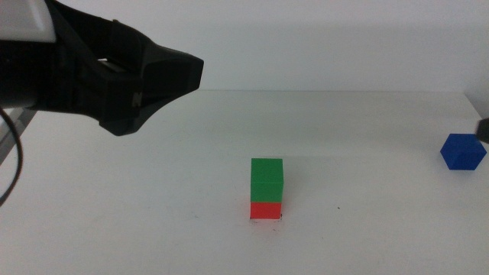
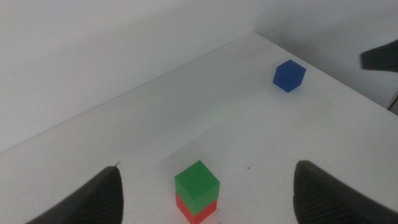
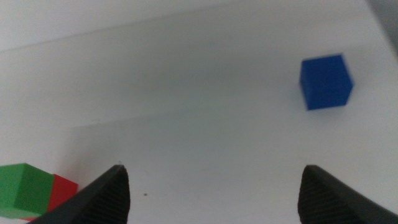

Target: Stack red cubes first, then green, then blue cubes in a specific spot.

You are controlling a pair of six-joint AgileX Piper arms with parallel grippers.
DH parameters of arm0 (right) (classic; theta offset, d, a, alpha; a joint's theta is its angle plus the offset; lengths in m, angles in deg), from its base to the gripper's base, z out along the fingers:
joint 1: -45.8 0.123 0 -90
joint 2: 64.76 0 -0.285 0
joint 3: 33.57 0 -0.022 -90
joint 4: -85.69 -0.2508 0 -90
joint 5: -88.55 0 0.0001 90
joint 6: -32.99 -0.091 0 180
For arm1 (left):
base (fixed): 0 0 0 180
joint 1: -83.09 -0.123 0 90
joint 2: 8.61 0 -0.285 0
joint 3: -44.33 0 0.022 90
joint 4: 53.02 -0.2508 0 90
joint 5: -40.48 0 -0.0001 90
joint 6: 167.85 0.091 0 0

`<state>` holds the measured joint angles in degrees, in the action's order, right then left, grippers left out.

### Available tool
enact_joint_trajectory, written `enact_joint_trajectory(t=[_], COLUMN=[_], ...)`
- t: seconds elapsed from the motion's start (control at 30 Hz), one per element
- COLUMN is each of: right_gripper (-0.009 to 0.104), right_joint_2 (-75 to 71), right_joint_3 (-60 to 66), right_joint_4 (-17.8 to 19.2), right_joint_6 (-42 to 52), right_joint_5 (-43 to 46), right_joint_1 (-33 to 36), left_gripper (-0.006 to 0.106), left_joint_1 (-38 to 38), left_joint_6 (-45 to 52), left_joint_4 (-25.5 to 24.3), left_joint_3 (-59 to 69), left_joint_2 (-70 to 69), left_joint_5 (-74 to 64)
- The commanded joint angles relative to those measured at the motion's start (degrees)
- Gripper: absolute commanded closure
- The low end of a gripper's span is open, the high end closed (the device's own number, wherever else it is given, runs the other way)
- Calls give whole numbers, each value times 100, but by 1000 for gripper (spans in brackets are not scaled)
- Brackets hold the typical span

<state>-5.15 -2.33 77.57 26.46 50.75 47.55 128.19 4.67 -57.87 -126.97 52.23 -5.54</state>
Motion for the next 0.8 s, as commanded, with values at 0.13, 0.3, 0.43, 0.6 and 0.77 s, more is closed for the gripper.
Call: enact_joint_trajectory(t=[0.13, 0.3, 0.43, 0.6, 0.77], right_gripper=[2, 2, 2, 2, 2], right_joint_2=[909, 1942, 3296, 4792, 5766], right_joint_3=[-46, -659, -1789, -3203, -4124], right_joint_4=[-370, 152, 136, 288, 456], right_joint_6=[214, 45, 523, 1065, 1294], right_joint_5=[242, -124, -821, -1336, -1325], right_joint_1=[3, -549, -1436, -1756, -1641], left_gripper=[7, 7, 7, 7, 7], left_joint_1=[-2, -2, -2, -2, -2], left_joint_6=[-11, -11, -11, -11, -11], left_joint_4=[-22, -22, -22, -22, -22], left_joint_3=[-31, -31, -31, -31, -31], left_joint_2=[-29, -29, -29, -29, -29], left_joint_5=[84, 84, 84, 84, 84])
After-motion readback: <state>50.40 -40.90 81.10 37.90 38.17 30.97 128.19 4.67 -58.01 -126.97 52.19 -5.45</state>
